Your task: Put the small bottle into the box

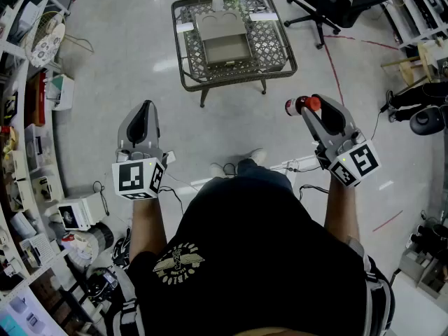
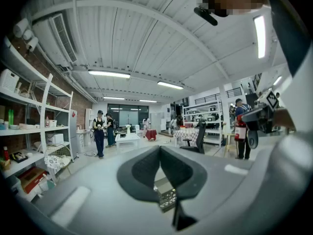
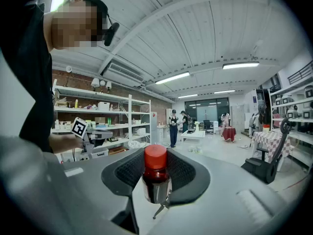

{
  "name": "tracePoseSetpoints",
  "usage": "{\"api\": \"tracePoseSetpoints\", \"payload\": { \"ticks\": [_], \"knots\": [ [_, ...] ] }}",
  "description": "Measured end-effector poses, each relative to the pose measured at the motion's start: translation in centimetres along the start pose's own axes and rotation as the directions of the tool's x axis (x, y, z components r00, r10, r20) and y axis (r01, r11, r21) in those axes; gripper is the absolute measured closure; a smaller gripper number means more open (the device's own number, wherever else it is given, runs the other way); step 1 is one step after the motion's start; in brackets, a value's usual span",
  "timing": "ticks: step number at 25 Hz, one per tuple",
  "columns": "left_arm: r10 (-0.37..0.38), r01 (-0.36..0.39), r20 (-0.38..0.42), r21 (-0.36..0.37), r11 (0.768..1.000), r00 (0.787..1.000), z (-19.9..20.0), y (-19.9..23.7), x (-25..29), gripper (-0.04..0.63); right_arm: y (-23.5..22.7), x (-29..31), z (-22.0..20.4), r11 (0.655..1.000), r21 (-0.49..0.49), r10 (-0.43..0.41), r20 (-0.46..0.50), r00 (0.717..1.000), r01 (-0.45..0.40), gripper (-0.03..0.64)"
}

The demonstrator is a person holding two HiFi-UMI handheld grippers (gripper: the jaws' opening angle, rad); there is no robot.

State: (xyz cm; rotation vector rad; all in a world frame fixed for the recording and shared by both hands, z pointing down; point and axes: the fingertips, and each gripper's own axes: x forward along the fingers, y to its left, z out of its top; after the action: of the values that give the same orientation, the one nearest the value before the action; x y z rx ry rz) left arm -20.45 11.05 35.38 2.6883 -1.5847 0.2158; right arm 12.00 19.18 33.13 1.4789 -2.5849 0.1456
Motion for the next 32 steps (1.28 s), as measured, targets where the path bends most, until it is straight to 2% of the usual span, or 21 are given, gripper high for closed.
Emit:
{"api": "tracePoseSetpoints", "payload": {
  "ticks": [10, 22, 32],
  "knots": [
    [-0.045, 0.045, -0.014, -0.010, 0.999, 0.999, -1.1, 0.2, 1.4, 0.595, 0.6, 0.5, 0.4, 1.000, 0.017, -0.019, 0.009, 1.000, 0.019, 0.466],
    [-0.014, 0.014, -0.008, 0.012, 1.000, 1.000, 0.1, -0.1, 6.7, 0.595, -5.4, 5.5, 0.7, 0.998, 0.034, 0.044, 0.029, 0.999, -0.045, 0.466],
    [-0.010, 0.009, -0.045, -0.021, 1.000, 0.999, -1.1, -0.1, 13.4, 0.595, -10.4, 10.2, 0.5, 0.995, 0.042, 0.092, -0.002, 0.996, -0.091, 0.466]
  ]
}}
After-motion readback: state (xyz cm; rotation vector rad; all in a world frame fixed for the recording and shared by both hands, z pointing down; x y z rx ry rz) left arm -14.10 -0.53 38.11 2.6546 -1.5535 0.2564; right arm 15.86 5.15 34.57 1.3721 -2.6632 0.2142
